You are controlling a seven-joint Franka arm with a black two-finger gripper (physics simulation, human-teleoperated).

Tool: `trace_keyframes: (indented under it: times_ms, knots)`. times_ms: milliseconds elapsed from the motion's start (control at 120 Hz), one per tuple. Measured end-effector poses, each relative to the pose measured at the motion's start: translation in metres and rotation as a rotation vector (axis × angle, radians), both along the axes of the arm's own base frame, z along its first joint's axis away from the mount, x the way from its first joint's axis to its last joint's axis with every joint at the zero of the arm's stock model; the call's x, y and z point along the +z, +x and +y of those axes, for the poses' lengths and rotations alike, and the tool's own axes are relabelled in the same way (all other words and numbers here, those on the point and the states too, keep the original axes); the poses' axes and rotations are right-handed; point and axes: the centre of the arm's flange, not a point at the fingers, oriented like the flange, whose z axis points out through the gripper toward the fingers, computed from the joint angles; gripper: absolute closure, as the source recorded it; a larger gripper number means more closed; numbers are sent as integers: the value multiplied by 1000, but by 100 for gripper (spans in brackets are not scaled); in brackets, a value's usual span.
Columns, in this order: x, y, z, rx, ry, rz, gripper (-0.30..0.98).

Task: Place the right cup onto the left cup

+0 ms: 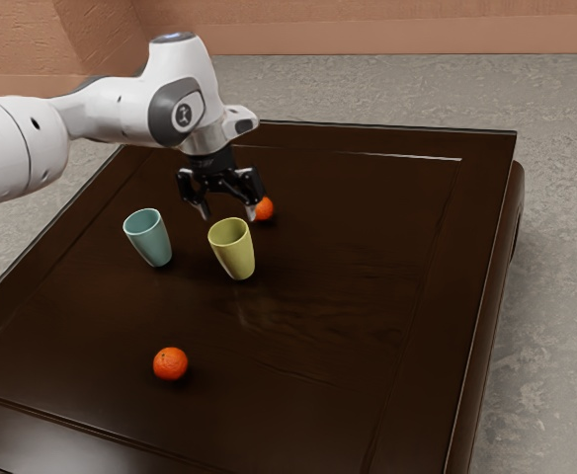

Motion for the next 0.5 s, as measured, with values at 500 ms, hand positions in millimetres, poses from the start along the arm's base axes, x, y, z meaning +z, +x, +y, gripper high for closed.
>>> trace_keyframes:
  times_ms: [500]
  knots:
    - [-62,3,-19,226,4,-96,16]
